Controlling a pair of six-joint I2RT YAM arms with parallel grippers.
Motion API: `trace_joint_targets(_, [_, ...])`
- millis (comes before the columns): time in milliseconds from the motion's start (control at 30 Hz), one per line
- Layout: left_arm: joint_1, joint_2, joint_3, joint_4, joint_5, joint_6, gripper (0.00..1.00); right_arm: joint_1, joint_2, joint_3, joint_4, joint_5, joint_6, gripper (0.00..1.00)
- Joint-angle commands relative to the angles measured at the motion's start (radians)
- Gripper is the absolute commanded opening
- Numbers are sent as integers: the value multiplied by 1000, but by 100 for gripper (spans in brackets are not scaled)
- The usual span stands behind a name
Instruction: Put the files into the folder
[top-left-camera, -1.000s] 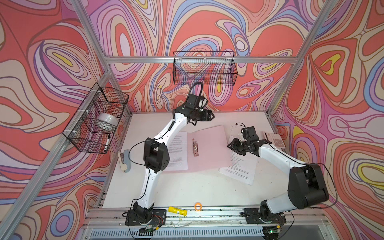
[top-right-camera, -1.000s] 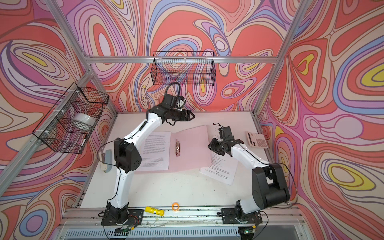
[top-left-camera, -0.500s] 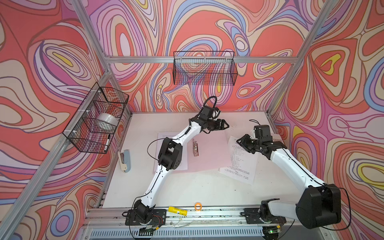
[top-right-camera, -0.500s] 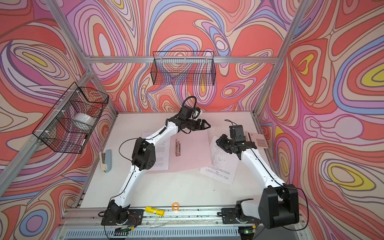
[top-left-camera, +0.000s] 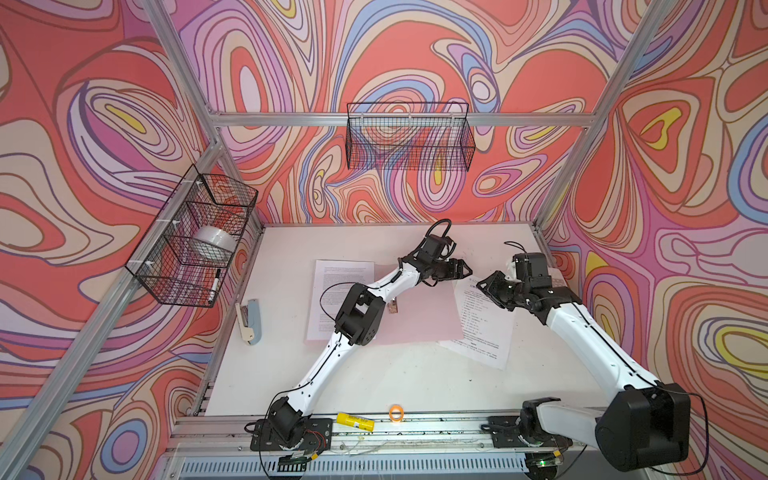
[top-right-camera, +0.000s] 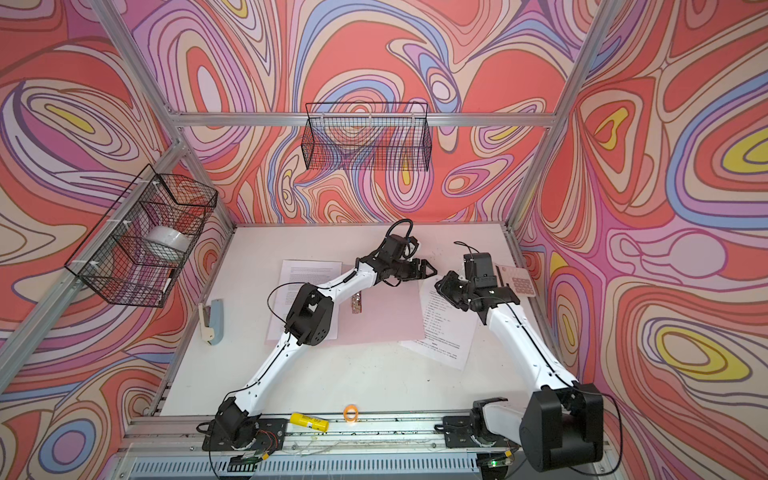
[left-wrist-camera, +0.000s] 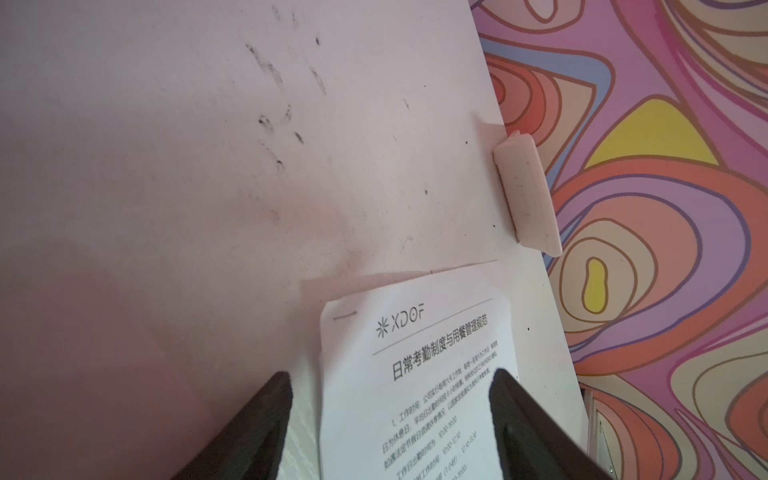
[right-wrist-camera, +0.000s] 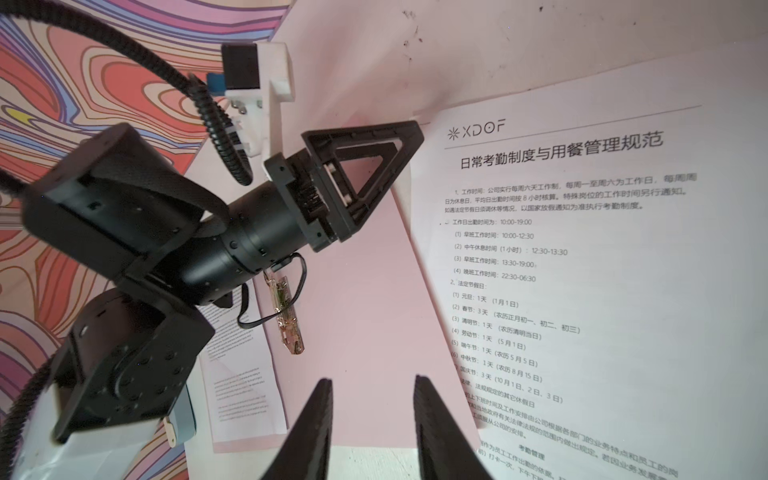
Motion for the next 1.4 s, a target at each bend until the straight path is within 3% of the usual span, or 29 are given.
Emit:
trace_joint_targets(0, [2, 43, 45, 55, -39, -29, 76, -7, -23, -1, -17, -4, 0, 34])
trace_joint_targets(333, [-4, 130, 138, 56, 20, -58, 74, -8, -22, -10, -25, 1, -17, 33])
trace_joint_targets(600, [-6, 159, 137, 65, 126, -67, 58, -11, -13, -41, 8, -31, -13, 32])
trace_joint_targets(800, [-15, 151, 130, 17, 139, -39, 55, -11, -10, -55, 25, -48, -6, 31])
trace_joint_targets(900, [-21, 132, 102, 9, 109, -24, 43, -11, -13, -55, 29, -48, -5, 31])
trace_joint_targets(1100, [-44, 128, 125, -52, 50, 26, 37, -12, -37, -54, 25, -39, -7, 31])
trace_joint_targets(1167, [-55, 123, 120, -57, 26, 33, 15, -12, -50, -54, 22, -31, -7, 31])
trace_joint_targets(1233, [-65, 123, 121, -48, 24, 22, 1, -11, -63, -52, 16, -22, -10, 31])
trace_joint_targets(1367, [-97, 102, 121, -20, 22, -4, 0, -11, -100, -34, -5, 17, -16, 31])
